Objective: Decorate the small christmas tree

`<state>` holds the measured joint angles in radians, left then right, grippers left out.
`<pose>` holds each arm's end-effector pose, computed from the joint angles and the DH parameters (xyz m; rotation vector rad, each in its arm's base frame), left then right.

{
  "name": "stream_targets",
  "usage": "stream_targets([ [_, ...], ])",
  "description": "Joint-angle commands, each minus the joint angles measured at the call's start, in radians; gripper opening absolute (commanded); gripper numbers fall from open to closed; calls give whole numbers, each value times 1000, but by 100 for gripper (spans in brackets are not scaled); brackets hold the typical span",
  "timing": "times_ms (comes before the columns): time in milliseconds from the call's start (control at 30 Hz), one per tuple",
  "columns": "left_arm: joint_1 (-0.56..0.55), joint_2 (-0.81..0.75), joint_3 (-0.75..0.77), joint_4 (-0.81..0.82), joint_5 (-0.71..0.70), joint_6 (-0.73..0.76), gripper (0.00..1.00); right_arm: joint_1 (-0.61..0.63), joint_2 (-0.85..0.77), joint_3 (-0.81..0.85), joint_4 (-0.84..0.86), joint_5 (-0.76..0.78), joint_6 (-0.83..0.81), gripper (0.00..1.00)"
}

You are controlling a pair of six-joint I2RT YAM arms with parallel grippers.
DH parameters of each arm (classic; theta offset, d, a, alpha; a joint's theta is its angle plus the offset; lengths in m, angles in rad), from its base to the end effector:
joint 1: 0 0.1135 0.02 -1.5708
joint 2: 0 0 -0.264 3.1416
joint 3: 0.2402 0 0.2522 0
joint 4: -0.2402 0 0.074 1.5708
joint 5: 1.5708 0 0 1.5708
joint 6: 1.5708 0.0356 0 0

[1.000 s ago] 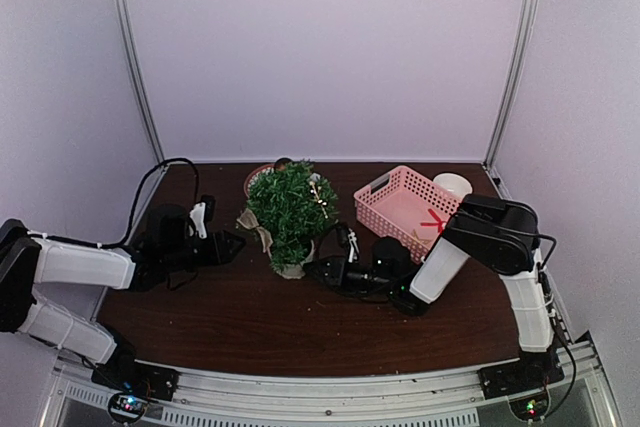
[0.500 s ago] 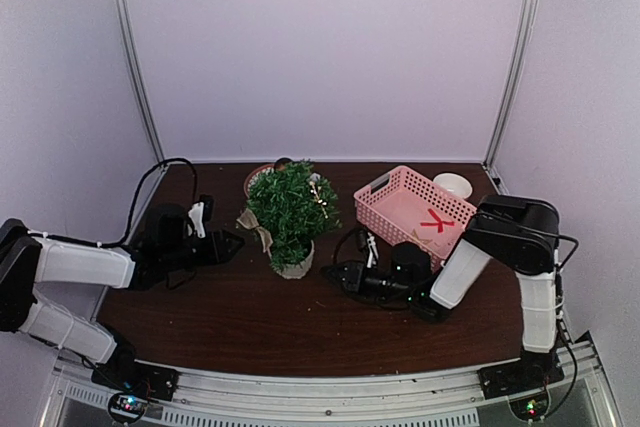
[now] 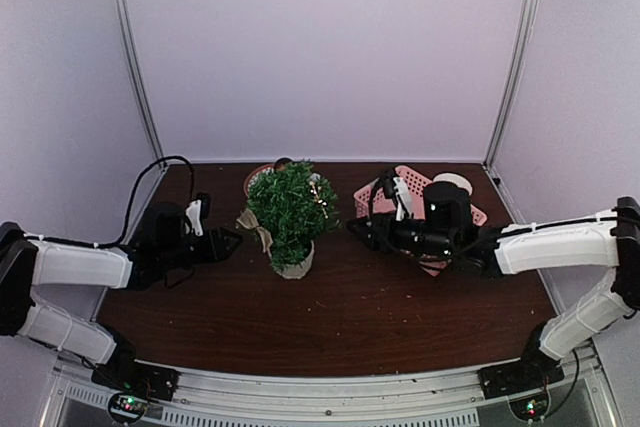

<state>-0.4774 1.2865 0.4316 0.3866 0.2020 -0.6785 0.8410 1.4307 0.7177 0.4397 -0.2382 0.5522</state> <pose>0.2180 -0.1208 0.1723 -0.0827 2.1571 -0.9066 0.2019 0.2383 0.2308 -0.4679 1.9551 1.1578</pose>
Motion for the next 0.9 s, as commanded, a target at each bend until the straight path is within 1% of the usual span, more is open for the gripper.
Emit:
stream_targets([
  [0,10,-32,-1,14,5,21,46,-84,-85,150,-527,100,-240,49],
  [167,10,-51,11,-2,7,22,46,-245,-44,370,-895,137,-397,49],
  [267,10,-58,14,-8,7,26,46,-353,17,467,-1043,148,-470,46],
  [300,10,-58,14,-8,8,25,46,-390,39,483,-1071,124,-484,45],
  [367,10,-58,16,-8,9,25,46,-452,92,517,-1125,44,-512,43],
  [400,10,-56,18,-8,11,26,46,-471,117,535,-1145,32,-528,42],
  [567,10,-50,30,-7,17,29,46,-503,256,596,-1232,-38,-660,43],
  [733,10,-40,32,8,28,22,46,-506,365,631,-1225,-29,-715,45],
  [867,10,-34,32,13,36,17,46,-507,456,667,-1221,-4,-747,51],
])
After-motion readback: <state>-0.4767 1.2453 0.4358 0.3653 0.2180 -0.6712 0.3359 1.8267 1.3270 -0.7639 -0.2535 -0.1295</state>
